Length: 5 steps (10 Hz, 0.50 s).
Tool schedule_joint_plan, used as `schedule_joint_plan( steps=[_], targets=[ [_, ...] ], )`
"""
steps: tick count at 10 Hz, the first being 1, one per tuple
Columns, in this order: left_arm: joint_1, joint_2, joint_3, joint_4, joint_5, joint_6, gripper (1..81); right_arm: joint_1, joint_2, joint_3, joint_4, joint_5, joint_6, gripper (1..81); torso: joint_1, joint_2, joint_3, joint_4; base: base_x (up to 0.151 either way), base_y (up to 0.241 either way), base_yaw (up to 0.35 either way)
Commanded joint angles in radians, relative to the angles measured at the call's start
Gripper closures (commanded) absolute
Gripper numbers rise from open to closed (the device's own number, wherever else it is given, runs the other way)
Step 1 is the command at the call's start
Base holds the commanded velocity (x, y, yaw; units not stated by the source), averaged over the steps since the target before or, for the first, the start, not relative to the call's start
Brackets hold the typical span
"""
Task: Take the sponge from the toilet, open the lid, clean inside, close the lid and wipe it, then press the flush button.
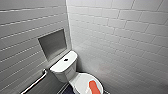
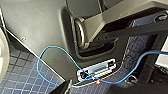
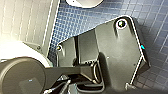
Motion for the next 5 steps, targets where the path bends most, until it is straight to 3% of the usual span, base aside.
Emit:
schedule_joint_plan(
  steps=[1, 5],
  targets=[
    [-0.016, 0.018, -0.024, -0.011, 0.070, 0.003, 1.0, 0.146, -0.125, 0.068, 0.009, 0.028, 0.043, 1.0, 0.063, -0.097, 0.003, 0.000, 0.000, 0.000, 0.000],
    [-0.008, 0.048, -0.082, -0.012, 0.070, -0.002, 1.0, 0.325, -0.079, -0.022, 0.013, -0.036, 0.055, 1.0, 0.146, -0.227, -0.028, 0.000, 0.000, 0.000, 0.000]
  ],
)
